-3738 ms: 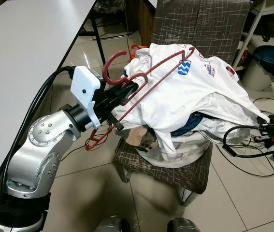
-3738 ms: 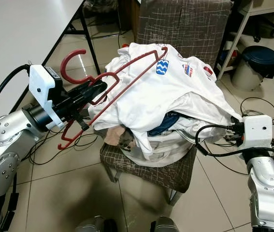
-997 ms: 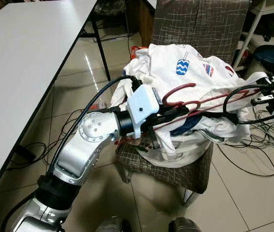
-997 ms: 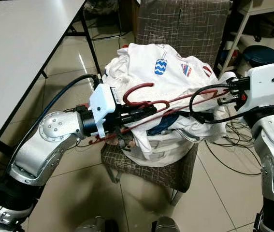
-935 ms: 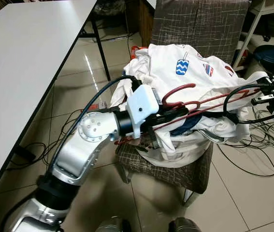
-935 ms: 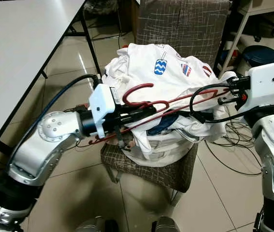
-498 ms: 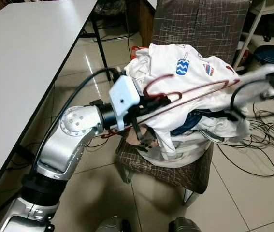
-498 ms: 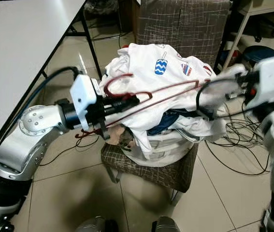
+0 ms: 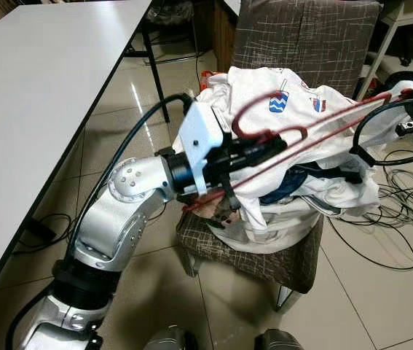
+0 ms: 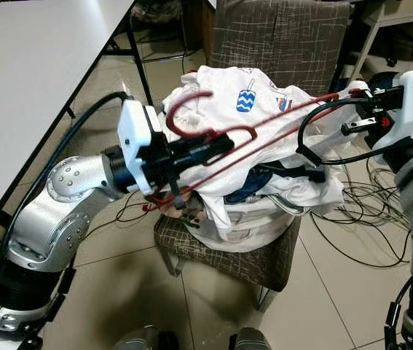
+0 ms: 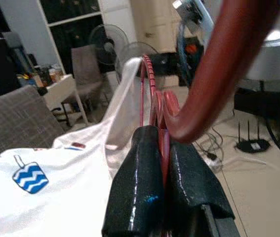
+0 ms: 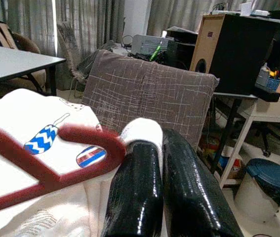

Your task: Hang hanger

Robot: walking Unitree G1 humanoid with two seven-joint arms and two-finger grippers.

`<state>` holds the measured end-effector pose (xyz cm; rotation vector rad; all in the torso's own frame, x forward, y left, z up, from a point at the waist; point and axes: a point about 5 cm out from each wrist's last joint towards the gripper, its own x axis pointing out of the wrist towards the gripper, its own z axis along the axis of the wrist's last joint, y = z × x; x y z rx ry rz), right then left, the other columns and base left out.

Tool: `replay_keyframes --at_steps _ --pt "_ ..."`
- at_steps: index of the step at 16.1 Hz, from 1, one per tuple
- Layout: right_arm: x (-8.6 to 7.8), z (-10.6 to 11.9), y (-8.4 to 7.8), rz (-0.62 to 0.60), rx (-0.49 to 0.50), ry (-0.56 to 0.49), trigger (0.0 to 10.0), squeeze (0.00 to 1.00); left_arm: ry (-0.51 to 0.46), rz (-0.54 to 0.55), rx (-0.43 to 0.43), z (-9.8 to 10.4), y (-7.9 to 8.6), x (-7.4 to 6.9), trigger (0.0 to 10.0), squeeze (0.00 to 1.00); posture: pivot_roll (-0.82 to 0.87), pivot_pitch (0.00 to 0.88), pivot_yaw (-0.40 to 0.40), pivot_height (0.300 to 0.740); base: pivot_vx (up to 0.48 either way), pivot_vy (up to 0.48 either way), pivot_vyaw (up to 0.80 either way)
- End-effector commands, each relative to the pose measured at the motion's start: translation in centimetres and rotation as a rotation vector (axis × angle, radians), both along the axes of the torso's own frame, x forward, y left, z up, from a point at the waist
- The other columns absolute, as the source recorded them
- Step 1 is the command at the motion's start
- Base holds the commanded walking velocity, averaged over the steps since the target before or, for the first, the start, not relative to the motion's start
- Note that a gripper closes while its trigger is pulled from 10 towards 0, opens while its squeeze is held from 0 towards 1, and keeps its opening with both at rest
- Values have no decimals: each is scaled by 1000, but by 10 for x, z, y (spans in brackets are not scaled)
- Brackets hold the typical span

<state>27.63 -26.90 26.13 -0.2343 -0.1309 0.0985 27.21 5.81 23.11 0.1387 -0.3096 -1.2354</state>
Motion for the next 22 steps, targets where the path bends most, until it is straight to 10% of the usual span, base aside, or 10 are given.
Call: replay_keyframes --at_steps 1,6,13,14,22 --pt "-1 6 -6 -23 8 -16 0 0 -6 32 49 -5 5 2 10000 0 -149 55 108 740 0 0 0" --pt "16 63 10 41 89 -200 0 0 86 812 -119 4 75 67 10000 0 -146 48 97 740 0 0 0" --pt "-18 186 62 400 349 -604 0 0 80 966 -154 13 103 57 10000 0 -113 50 61 740 0 0 0" --pt "-22 193 66 415 364 -611 10000 0 89 975 -153 13 106 51 10000 0 -113 50 61 740 0 0 0" --pt "-47 232 78 564 546 -719 10000 0 77 975 -138 20 109 40 10000 0 -88 46 57 740 -254 0 0"
